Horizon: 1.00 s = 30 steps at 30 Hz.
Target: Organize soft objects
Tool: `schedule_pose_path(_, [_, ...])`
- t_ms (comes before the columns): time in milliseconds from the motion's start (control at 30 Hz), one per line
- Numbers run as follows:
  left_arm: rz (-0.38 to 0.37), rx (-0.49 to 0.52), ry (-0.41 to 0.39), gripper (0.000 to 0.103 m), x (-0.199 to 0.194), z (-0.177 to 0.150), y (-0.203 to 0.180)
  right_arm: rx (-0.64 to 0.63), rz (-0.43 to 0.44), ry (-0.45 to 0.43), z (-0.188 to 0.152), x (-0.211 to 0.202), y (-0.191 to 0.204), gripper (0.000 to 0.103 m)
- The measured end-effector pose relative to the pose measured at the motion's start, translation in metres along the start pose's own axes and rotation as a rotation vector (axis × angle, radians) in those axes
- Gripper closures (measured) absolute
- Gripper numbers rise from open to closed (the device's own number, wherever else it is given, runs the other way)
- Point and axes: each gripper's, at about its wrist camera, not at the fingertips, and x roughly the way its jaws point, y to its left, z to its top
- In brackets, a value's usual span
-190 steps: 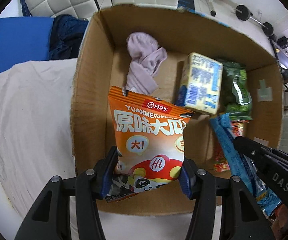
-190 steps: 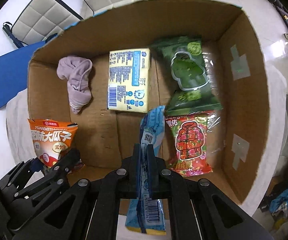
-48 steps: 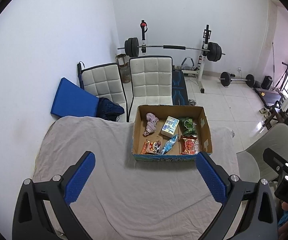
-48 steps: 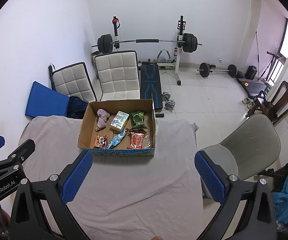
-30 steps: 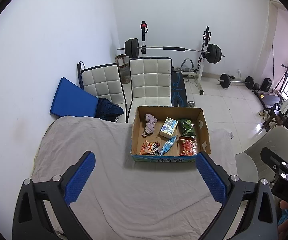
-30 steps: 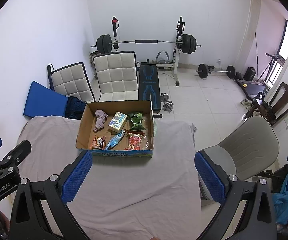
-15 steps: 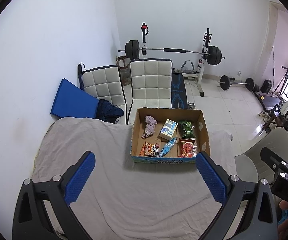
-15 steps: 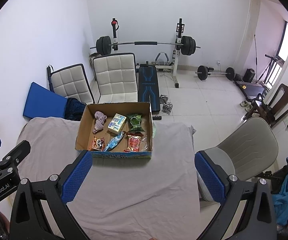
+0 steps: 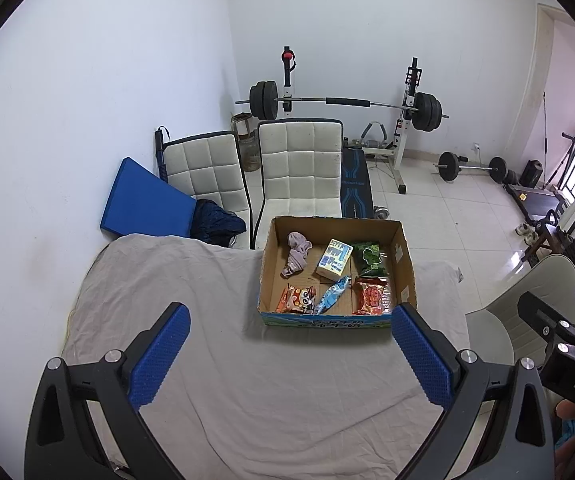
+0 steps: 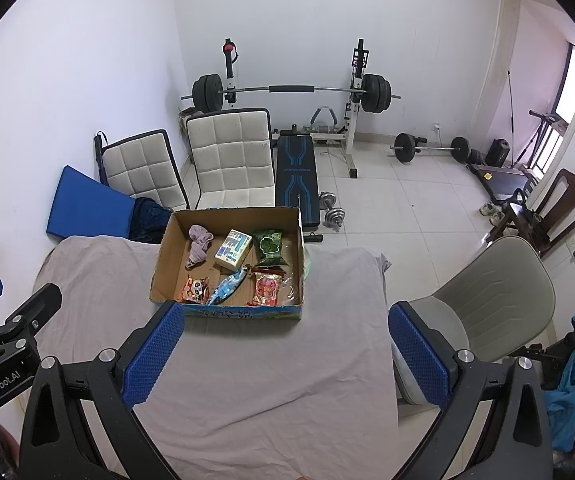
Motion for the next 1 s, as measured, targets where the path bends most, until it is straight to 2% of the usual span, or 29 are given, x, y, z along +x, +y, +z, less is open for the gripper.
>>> schedule_pose_path(1000, [0.006,0.000,-0.014,0.000,-0.0031,0.0029,-0.0017,-0.023,0.010,-0.001,0.0093,0.0013,-0.0008,0.000])
